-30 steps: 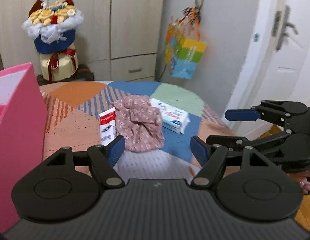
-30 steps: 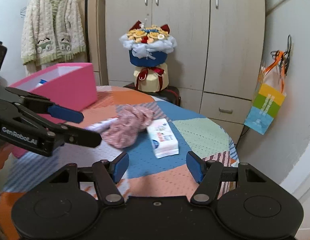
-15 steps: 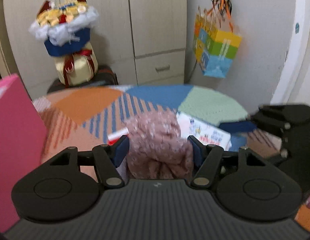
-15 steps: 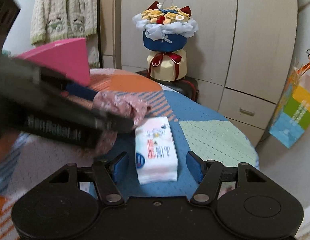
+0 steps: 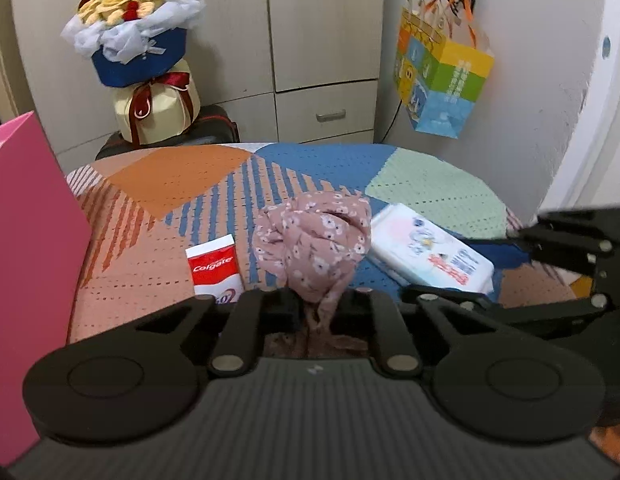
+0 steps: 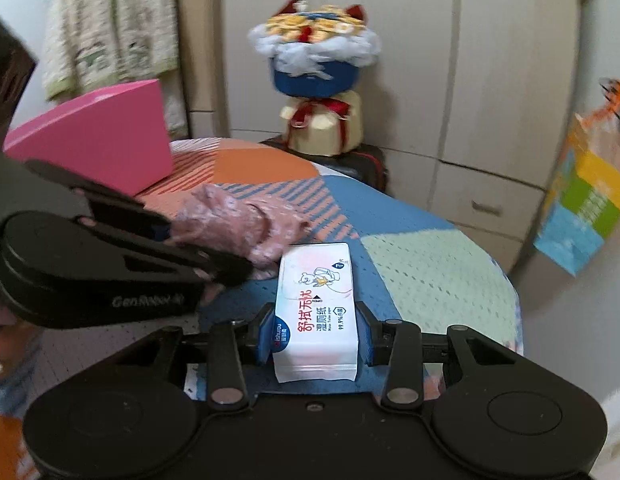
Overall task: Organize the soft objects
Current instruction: 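Lift the scrunchie with the left gripper while the right gripper carries the tissue pack toward the pink box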
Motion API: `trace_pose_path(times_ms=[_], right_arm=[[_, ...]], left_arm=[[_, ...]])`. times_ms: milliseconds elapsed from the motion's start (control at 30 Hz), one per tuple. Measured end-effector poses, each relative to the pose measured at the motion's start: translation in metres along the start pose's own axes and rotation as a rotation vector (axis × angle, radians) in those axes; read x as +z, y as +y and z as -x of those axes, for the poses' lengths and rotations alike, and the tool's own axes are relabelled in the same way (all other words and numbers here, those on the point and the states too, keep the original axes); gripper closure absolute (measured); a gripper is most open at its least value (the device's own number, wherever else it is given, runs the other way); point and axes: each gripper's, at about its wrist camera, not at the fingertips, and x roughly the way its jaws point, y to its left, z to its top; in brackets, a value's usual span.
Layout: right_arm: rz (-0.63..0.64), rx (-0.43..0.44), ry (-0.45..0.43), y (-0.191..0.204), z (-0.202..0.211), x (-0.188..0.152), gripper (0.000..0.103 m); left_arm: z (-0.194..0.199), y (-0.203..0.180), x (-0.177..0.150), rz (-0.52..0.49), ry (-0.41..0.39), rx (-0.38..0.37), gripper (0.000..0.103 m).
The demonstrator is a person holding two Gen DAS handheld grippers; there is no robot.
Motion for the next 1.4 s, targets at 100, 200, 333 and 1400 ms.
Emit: trace_pose_path(times_ms=[100, 200, 333, 1400], right_arm=[[-0.039, -0.048, 0.001, 0.004, 0.006, -0.004, 0.058], [-0.056, -0.077, 0.016, 0.010, 0.013, -0.007, 0.059], [-0.081, -0.086, -0.003, 0.018, 0.030, -0.011, 0.059], [-0.205, -0.132, -0.011, 0.112, 0.136, -0.054, 0.058]], left_arm=[[0.012, 0.003, -0.002, 0.015, -0.037, -0.005, 0.092], [0.028, 0.004, -0.005, 0.014, -0.082, -0.019, 0.093], [0.053, 0.010, -0.011, 0.038, -0.132, -0.057, 0.093], [0.180, 0.048, -0.102, 0.103, -0.171, -0.207, 0.093]])
